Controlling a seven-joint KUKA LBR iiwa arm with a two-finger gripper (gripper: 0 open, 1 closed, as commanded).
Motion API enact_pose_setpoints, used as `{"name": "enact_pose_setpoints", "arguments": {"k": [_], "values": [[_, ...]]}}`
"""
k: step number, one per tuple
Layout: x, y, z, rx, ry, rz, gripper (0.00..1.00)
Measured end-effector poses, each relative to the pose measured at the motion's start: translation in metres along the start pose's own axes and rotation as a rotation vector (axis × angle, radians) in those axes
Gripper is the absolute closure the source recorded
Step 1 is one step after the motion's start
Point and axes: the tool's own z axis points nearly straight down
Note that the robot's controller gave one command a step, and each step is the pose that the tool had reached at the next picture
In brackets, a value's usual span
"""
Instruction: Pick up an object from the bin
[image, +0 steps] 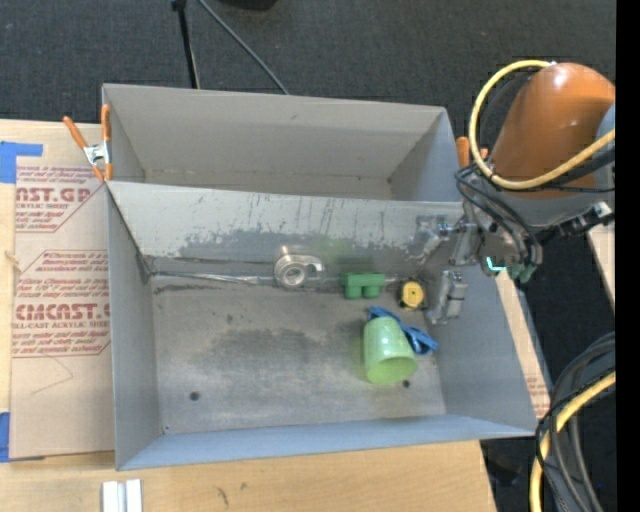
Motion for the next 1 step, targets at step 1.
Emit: {"name": "enact_pose_setpoints", "arguments": {"k": [1], "values": [[0.0518, -0.0060, 0.1170, -0.001, 0.003, -0.091, 0.00]]}}
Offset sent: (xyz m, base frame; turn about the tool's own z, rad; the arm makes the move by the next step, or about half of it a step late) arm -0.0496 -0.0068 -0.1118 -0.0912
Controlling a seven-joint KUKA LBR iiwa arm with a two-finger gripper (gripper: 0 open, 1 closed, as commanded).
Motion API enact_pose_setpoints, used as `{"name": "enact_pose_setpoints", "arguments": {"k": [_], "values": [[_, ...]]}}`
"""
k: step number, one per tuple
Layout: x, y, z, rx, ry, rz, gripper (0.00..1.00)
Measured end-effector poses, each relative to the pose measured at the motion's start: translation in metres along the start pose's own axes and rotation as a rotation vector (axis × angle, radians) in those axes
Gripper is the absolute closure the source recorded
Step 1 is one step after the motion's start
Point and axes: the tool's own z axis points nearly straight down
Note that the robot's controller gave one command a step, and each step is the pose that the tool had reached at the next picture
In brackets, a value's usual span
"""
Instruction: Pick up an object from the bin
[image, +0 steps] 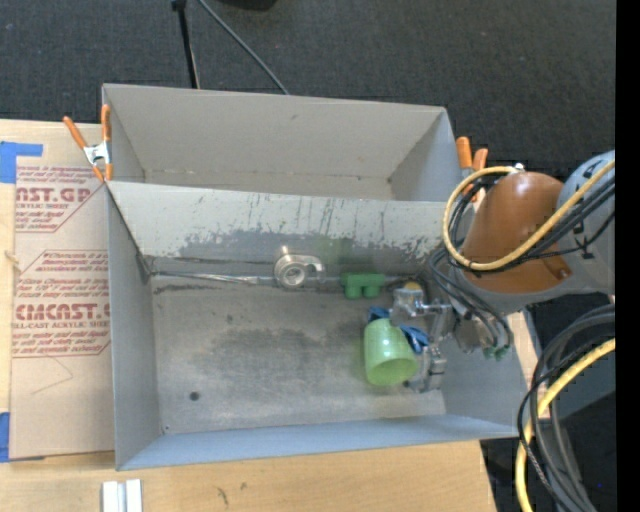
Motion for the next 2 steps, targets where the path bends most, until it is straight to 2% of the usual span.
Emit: {"name": "enact_pose_setpoints", "arguments": {"k": [1, 2], "values": [[-0.0164, 0.0410, 0.0545, 0.001, -0.006, -0.422, 0.00], [-0.0171, 0.0405, 0.0522, 0.002, -0.007, -0.420, 1.00]]}}
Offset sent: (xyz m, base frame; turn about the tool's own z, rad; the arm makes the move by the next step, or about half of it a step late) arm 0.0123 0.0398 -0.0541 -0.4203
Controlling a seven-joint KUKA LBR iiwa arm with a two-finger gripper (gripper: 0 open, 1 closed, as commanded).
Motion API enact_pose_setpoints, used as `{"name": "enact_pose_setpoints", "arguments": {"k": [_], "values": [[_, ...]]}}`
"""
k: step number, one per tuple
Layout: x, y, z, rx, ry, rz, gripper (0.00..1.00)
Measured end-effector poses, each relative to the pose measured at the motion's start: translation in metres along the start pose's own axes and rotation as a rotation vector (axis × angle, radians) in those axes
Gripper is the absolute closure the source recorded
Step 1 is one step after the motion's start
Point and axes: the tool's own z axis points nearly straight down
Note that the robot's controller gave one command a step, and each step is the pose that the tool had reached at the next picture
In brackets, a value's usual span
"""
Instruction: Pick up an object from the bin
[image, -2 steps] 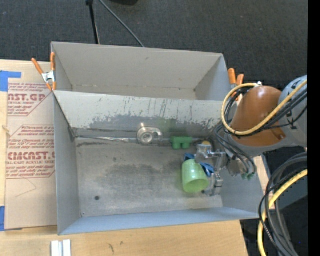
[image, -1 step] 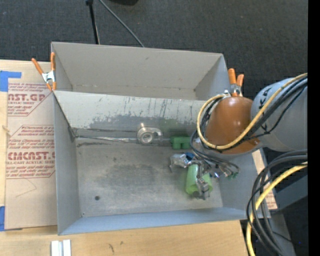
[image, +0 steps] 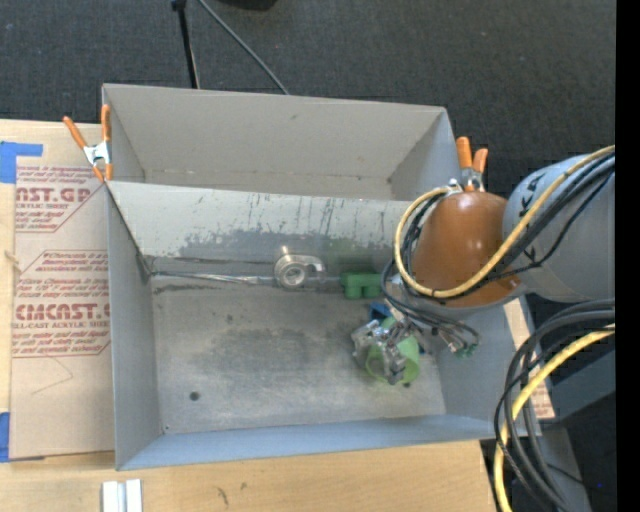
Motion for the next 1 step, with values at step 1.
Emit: {"name": "enact_pose_setpoints", "arguments": {"k": [1], "values": [[0.0120, -0.0155, -0.1155, 0.008, -0.008, 0.037, 1.00]]}}
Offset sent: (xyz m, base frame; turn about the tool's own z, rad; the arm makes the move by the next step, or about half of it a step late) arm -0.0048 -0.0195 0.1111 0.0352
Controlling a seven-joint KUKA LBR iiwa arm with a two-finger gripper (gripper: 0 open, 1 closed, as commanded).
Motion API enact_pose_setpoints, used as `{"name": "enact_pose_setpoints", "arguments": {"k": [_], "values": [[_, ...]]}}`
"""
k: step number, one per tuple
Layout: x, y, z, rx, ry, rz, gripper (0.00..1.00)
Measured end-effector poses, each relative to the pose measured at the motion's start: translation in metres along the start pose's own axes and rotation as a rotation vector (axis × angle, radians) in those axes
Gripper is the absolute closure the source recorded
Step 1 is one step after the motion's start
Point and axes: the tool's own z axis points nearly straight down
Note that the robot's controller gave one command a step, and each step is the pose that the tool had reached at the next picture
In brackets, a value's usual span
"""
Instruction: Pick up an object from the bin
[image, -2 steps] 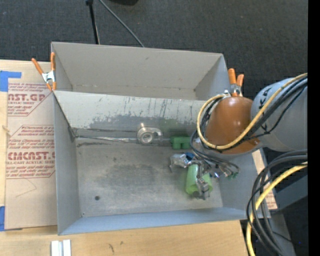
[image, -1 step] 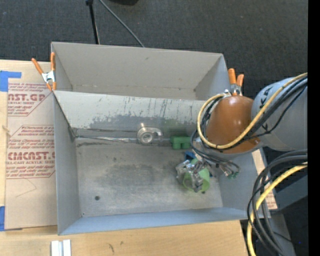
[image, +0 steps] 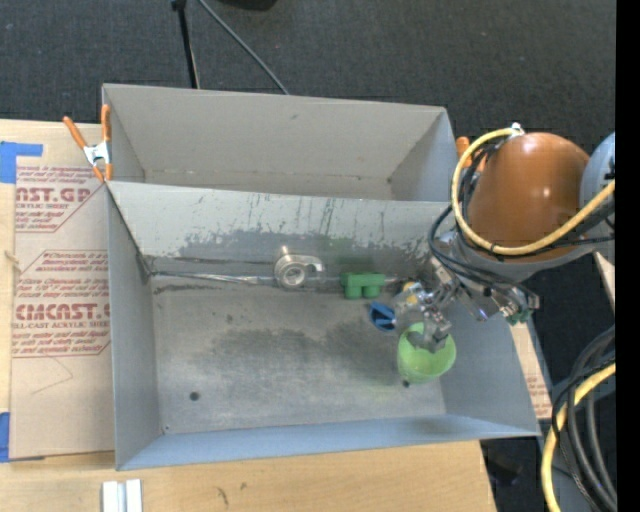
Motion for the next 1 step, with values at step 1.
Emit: {"name": "enact_pose_setpoints", "arguments": {"k": [1], "values": [[-0.0031, 0.0259, -0.0599, -0.005, 0.002, -0.484, 1.00]]}}
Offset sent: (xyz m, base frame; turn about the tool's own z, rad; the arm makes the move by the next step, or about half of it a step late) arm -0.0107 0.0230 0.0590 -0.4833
